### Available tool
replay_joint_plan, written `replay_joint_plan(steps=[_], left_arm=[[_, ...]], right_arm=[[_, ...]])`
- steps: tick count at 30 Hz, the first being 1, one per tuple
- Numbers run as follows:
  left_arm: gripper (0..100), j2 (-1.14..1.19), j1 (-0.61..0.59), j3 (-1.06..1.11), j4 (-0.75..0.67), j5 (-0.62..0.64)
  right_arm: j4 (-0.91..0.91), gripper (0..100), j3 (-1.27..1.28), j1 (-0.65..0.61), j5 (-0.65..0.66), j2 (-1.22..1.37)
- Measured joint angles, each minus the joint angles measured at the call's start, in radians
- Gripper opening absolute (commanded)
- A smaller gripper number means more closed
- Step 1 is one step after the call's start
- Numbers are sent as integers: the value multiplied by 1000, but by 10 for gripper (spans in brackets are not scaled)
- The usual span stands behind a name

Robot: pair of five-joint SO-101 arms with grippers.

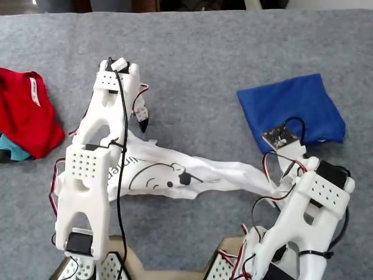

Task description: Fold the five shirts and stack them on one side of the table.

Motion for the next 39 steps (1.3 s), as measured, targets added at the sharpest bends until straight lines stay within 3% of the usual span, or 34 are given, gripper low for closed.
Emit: replay_joint_plan(steps=[5,16,22,28,34,39], left_arm=[[27,43,-18,-21,-2,2],[30,64,-41,-120,2,0],[30,-40,-43,-279,5,-84],[30,-193,-38,-506,8,-215],[30,-334,-68,-752,8,-371],[30,-436,-98,-813,8,-408]], right_arm=[[0,13,0,0,0,0],[0,13,0,0,0,0],[18,13,-52,8,-11,0],[77,13,-319,21,-186,0],[97,13,-686,28,-479,2],[103,13,-924,5,-700,0]])
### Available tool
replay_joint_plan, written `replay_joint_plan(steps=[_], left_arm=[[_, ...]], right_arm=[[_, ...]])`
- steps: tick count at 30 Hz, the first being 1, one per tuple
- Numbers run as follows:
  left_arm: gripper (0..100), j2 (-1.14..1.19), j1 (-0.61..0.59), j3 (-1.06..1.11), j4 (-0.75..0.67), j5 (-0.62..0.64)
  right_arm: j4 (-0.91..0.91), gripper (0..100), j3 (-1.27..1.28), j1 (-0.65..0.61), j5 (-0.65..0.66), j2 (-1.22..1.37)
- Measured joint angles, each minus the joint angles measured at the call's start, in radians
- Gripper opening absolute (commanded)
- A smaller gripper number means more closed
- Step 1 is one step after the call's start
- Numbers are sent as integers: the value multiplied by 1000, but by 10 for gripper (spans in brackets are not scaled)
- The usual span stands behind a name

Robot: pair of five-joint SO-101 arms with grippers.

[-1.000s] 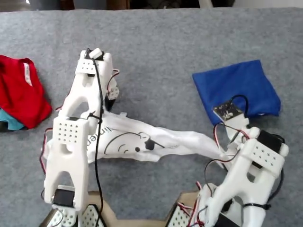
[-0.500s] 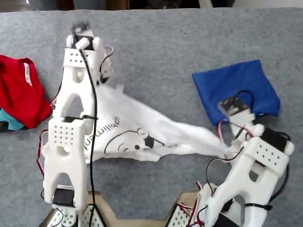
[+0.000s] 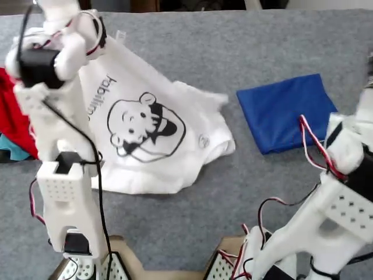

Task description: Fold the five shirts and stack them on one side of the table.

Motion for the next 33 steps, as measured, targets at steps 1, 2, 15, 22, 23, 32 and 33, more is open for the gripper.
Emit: replay_joint_plan(steps=[1,2,15,22,23,32,33], left_arm=[[30,-20,0,6,0,-2],[30,-40,0,26,0,-3],[29,-71,-215,709,-75,14],[29,-71,-301,1022,-167,15],[29,-71,-302,1077,-195,14],[28,-233,-302,1583,-459,14],[28,-279,-304,1640,-488,14]], right_arm=[[11,13,-20,-26,-15,0],[20,13,-31,-58,-23,0],[64,132,9,-652,-8,545],[41,152,-235,-744,-8,961],[41,152,-269,-744,-8,1016],[37,25,-341,-842,12,1252],[35,12,-336,-845,12,1252]])
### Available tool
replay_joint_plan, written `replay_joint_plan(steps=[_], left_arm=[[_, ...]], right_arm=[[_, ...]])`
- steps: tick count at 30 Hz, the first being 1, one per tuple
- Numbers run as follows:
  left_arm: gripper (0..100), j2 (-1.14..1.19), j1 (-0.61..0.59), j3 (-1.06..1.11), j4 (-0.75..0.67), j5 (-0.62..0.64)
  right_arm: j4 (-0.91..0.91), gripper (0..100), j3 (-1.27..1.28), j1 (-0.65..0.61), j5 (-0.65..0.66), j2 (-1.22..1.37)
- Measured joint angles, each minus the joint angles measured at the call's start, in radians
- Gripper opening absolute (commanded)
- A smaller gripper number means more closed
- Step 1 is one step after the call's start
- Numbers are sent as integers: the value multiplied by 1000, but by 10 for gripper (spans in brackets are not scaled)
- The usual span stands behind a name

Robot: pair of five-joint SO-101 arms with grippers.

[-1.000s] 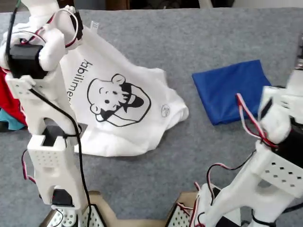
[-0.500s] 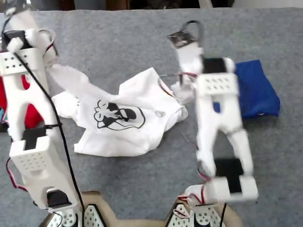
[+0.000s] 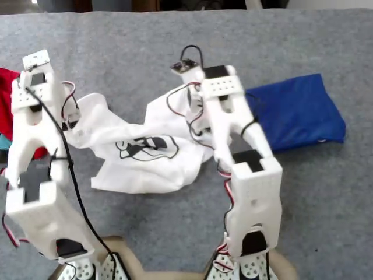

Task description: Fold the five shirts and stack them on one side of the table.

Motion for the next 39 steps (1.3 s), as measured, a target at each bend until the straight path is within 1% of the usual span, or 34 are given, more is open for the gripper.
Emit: replay_joint_plan(steps=[5,9,12,16,20,22,25,28,31,33,34,37,38,39], left_arm=[[28,-250,-11,244,-121,-17],[28,-414,-9,390,-186,-46],[28,-462,-9,436,-203,-48],[28,-468,-9,440,-190,-48],[28,-480,-9,443,-178,-49],[28,-480,-9,443,-178,-49],[28,-480,-9,450,-176,-49],[28,-480,-9,451,-176,-49],[28,-480,-9,451,-176,-49],[28,-480,-9,451,-176,-46],[28,-480,-9,451,-176,-46],[28,-480,-9,451,-172,-40],[28,-480,-9,451,-166,-40],[28,-480,-9,451,-161,-40]], right_arm=[[25,13,26,35,8,0],[106,13,32,91,78,0],[140,13,46,98,103,-21],[155,13,144,101,153,-146],[98,15,298,101,160,-287],[54,40,322,104,137,-331],[46,142,281,114,51,-344],[51,217,178,115,-40,-288],[51,248,64,115,-68,-170],[52,220,14,115,-63,-77],[55,185,-8,115,-54,-25],[55,36,-34,115,-46,94],[54,8,-37,115,-43,109],[55,25,-38,121,-43,109]])
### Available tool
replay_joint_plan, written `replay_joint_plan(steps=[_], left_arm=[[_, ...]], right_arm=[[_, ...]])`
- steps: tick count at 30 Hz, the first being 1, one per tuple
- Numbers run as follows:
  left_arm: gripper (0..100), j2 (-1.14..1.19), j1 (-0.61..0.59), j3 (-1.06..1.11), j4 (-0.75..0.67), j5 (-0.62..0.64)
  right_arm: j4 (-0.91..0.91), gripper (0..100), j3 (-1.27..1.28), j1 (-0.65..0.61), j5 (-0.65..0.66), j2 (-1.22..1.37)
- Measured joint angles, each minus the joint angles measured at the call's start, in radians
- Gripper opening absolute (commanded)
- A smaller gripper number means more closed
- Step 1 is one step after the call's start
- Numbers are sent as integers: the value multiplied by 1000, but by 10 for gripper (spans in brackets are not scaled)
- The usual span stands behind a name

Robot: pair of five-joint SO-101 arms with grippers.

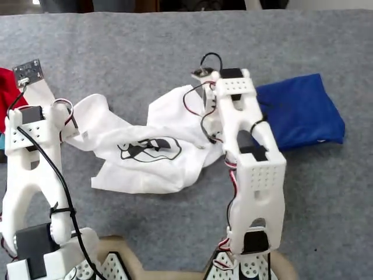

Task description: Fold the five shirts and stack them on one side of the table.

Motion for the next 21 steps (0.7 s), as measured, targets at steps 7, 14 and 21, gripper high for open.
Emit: replay_joint_plan(steps=[7,14,21], left_arm=[[28,0,0,0,3,2],[28,0,-25,-48,17,5],[28,0,-28,-166,64,5]], right_arm=[[112,15,31,48,55,-41],[135,15,325,78,110,-295],[114,203,689,91,296,-552]])
